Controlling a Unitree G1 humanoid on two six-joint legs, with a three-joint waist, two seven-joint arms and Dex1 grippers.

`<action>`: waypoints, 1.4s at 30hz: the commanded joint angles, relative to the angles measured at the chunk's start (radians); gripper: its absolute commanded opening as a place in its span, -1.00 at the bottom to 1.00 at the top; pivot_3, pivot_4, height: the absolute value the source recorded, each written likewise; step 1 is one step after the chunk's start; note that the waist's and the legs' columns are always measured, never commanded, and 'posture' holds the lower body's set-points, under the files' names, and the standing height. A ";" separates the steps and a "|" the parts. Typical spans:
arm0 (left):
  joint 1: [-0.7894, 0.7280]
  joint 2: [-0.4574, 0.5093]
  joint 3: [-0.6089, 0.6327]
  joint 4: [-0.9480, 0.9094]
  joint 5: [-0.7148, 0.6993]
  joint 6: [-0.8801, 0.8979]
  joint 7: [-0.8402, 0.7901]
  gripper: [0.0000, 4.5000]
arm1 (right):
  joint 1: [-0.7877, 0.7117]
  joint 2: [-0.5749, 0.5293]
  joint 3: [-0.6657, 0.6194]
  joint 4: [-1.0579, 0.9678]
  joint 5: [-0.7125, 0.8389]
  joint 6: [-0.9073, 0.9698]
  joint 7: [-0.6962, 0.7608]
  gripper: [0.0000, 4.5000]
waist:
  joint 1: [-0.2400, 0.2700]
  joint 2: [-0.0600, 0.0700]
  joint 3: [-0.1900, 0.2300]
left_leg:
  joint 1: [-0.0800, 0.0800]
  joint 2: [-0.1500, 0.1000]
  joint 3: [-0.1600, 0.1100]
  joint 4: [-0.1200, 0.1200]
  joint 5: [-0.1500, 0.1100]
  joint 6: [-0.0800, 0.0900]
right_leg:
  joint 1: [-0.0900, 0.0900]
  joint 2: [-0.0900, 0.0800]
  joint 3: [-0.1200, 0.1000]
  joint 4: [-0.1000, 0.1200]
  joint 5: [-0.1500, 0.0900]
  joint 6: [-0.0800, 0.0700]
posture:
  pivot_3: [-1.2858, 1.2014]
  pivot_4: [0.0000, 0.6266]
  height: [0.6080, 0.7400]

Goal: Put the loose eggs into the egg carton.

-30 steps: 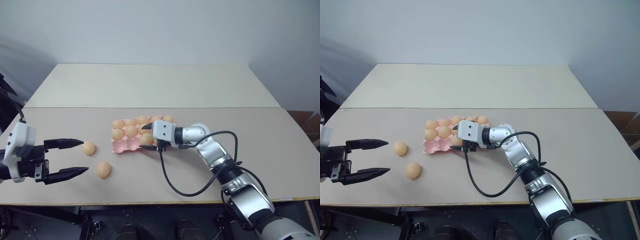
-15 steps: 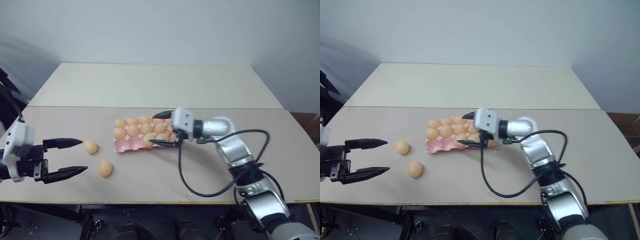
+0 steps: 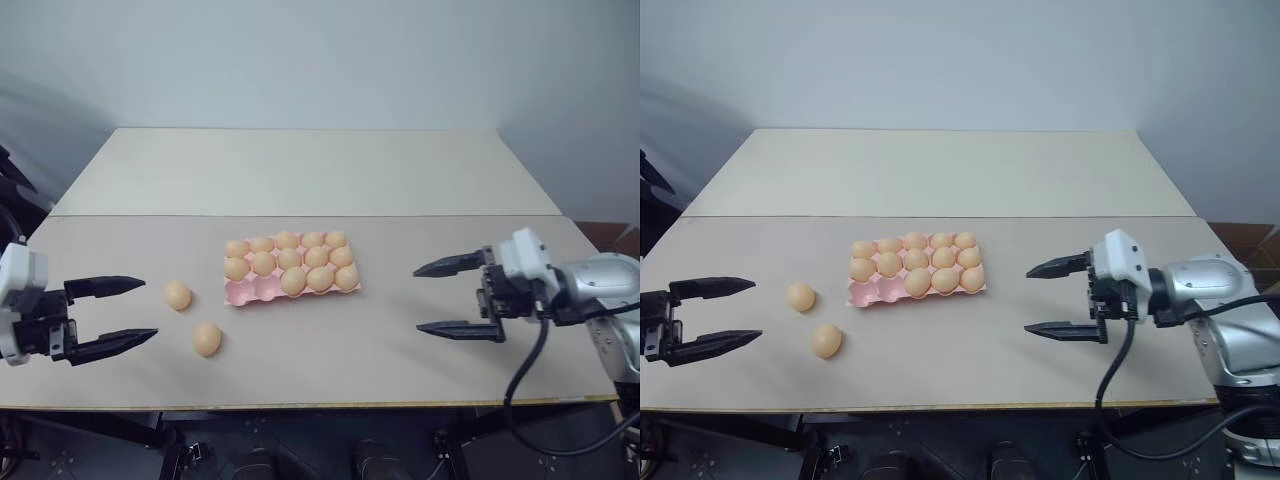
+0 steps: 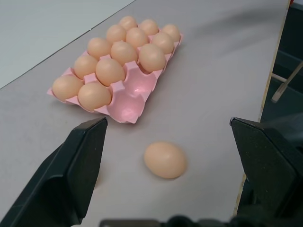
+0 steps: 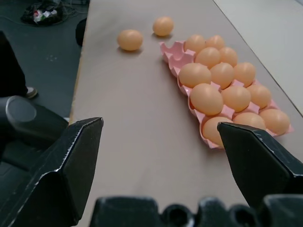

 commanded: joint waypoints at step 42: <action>-0.219 -0.172 -0.493 0.125 0.336 -0.312 0.192 0.06 | 0.017 0.004 -0.030 -0.118 0.052 -0.007 -0.105 1.00 | 0.032 0.000 0.000 | -0.001 0.000 0.000 0.001 0.000 0.000 | 0.000 0.000 0.000 0.000 0.000 0.000 | 0.03 -0.52 1.00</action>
